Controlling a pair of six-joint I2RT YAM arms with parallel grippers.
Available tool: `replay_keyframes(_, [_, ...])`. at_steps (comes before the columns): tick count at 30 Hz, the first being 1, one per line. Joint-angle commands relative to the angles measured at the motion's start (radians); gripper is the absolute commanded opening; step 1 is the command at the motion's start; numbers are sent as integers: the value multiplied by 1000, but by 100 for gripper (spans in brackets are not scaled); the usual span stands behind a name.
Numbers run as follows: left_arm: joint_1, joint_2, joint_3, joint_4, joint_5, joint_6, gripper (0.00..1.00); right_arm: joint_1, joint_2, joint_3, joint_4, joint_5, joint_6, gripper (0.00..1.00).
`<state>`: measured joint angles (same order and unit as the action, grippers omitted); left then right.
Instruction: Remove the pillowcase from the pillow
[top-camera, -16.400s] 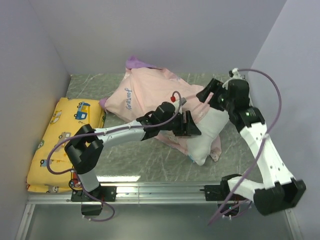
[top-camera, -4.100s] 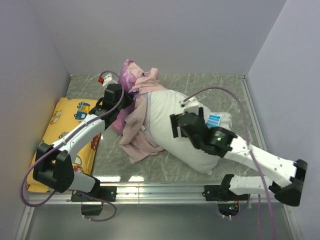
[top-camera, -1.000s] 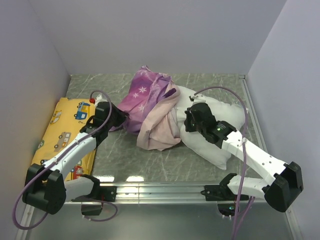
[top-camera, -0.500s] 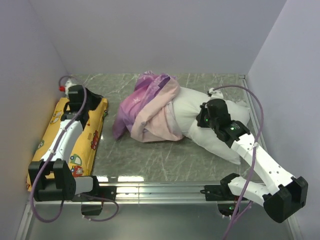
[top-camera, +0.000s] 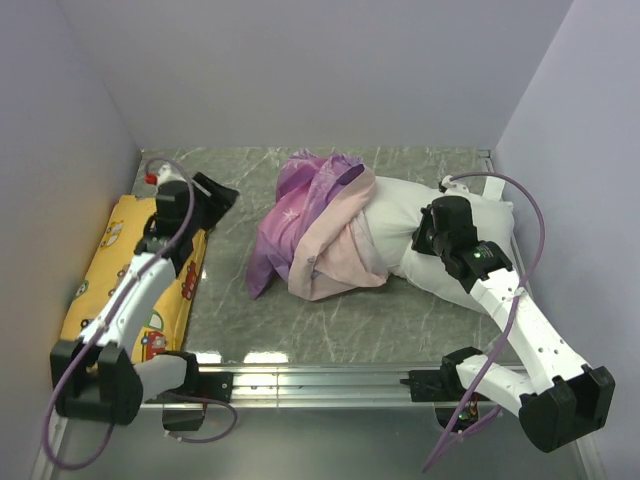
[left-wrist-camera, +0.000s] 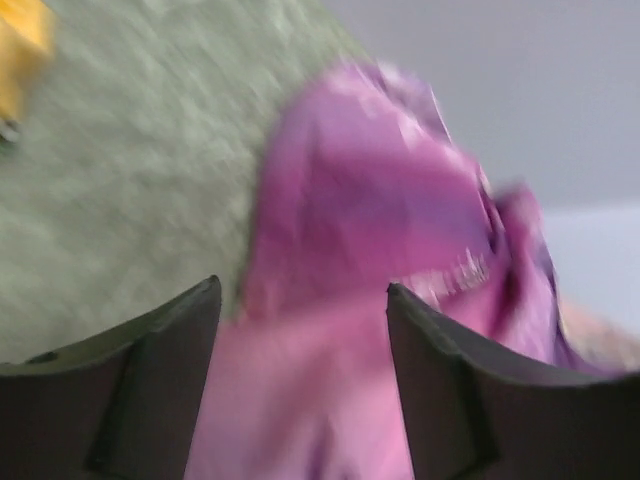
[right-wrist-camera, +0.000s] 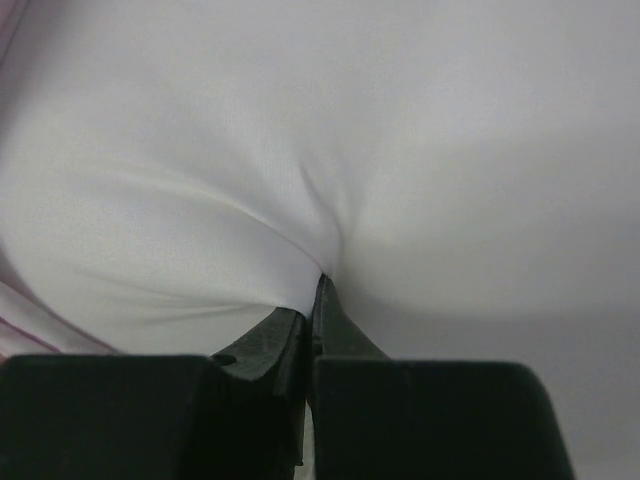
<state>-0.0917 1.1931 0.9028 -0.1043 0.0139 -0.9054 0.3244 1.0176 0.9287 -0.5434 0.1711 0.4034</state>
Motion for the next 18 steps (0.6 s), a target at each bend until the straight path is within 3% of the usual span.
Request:
replay_keyframes(1, [-86, -151, -126, 23, 1, -30, 74, -5, -14, 10, 60, 5, 20, 0])
replay_keyframes(7, [-337, -283, -280, 8, -77, -96, 82, -5, -24, 19, 53, -7, 17, 0])
replay_keyframes(13, [-425, -279, -370, 185, -85, -141, 85, -4, -13, 18, 57, -13, 23, 0])
replay_keyframes(17, [-424, -188, -332, 207, -141, -122, 79, -5, -14, 16, 56, 1, 20, 0])
replay_keyframes(18, [-422, -161, -325, 228, -147, -112, 69, -5, -13, 19, 54, 2, 20, 0])
